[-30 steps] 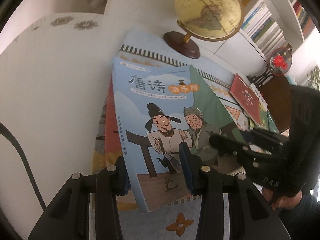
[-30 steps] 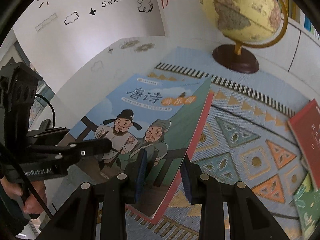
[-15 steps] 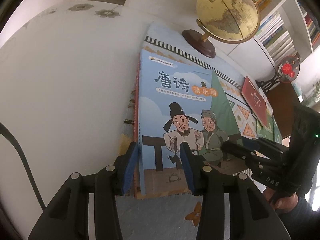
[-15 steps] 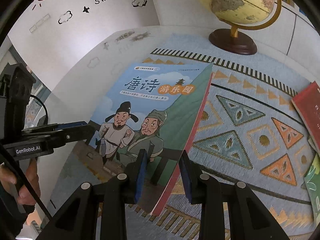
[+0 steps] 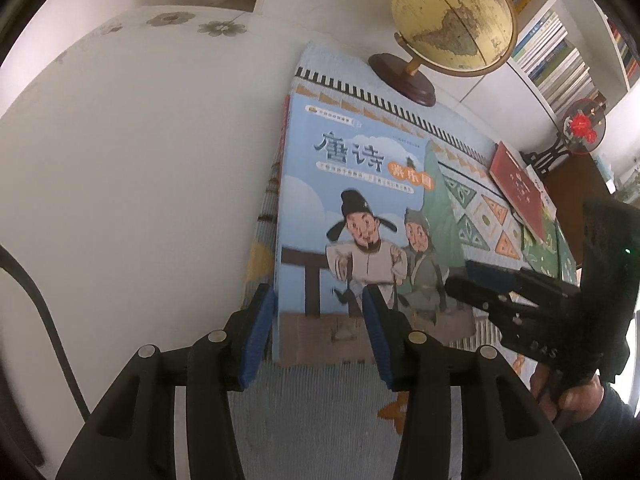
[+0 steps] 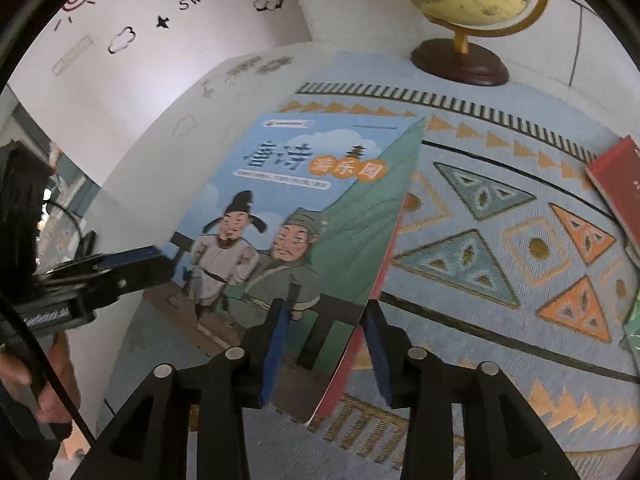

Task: Organize books

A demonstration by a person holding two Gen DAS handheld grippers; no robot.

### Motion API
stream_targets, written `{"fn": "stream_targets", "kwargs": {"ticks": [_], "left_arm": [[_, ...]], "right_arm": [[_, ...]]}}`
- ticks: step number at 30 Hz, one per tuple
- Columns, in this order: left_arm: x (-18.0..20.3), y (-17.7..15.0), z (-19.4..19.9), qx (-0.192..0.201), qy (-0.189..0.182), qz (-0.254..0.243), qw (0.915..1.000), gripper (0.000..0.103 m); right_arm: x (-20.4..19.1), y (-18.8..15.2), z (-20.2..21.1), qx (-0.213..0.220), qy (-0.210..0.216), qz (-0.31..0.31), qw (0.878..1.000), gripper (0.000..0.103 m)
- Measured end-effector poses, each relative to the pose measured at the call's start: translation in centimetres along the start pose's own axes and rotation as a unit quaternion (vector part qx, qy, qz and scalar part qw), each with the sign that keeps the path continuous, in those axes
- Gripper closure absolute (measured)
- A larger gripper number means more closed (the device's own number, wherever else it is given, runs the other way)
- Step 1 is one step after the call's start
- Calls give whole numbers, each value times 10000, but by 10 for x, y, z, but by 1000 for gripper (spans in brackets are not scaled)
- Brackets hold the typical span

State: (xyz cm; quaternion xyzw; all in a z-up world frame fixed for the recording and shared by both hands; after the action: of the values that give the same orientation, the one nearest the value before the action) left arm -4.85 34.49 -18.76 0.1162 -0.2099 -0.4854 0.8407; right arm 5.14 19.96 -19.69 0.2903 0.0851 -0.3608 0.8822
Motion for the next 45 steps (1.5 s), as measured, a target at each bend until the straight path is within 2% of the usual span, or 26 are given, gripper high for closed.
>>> {"fn": "stream_targets", "kwargs": {"ticks": [2,6,9,12,17,20,23,25,29,30,31,32,33,37,40,42,45], "left_arm": [[0,-7,6,-7,11,75,10000,61],[11,-20,23,50,53,70,9999,61],[31,-31,43,147,95,38,9998,61],[59,-40,60,228,-27,-41,9997,61],[147,-68,81,324,-340,-597,9971,59],[211,-88,92,394,-626,-1074,9915,56],[279,-107,100,372,-983,-1505,9830,55],[315,-119,102,371,-1086,-1813,9767,55],[367,-135,103,272,-1193,-2309,9652,52],[379,-137,103,248,-1228,-2420,9622,47],[392,-137,101,237,-1271,-2545,9584,43],[399,-137,100,253,-1282,-2589,9570,33],[406,-134,98,279,-1303,-2630,9556,30],[437,-114,74,192,-1520,-2794,9479,30],[453,-98,54,155,-1530,-2879,9452,30],[459,-86,37,83,-1487,-2921,9447,31],[466,-65,4,-78,-1325,-2993,9449,32]], "right_arm": [[5,-2,3,-132,-169,46,9998,60],[20,-16,33,-1,-256,-111,9996,60],[30,-37,68,180,-271,-272,9991,59],[41,-68,113,413,-255,-515,9975,58],[63,-122,189,849,-353,-998,9907,54],[78,-152,233,1127,-469,-1218,9850,53],[98,-186,282,1410,-684,-1467,9767,51],[108,-202,305,1577,-779,-1602,9713,51],[142,-238,349,1980,-875,-2171,9519,47],[150,-244,355,2048,-821,-2309,9476,47],[158,-250,361,2130,-752,-2467,9424,47],[167,-255,366,2206,-710,-2628,9366,47],[173,-258,370,2244,-709,-2709,9334,47],[199,-266,377,2301,-918,-2959,9225,47],[222,-262,378,2266,-1030,-3141,9162,47],[240,-251,378,2275,-1149,-3173,9135,47],[274,-233,370,2149,-1585,-3352,9035,47]]}}
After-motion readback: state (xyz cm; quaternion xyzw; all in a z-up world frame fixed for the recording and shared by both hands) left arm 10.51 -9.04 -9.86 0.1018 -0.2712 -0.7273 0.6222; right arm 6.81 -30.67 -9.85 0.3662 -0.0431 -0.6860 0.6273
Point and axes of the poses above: each gripper's, at about its wrist camera, not at the fingertips, and z roughly against the way its jaws point, x to its right, y to its top, the point moved 4 cm from there along -z, roughly the way its jaws point, and after that the axes turned 9 degrees about y, right-handed, at the moved point
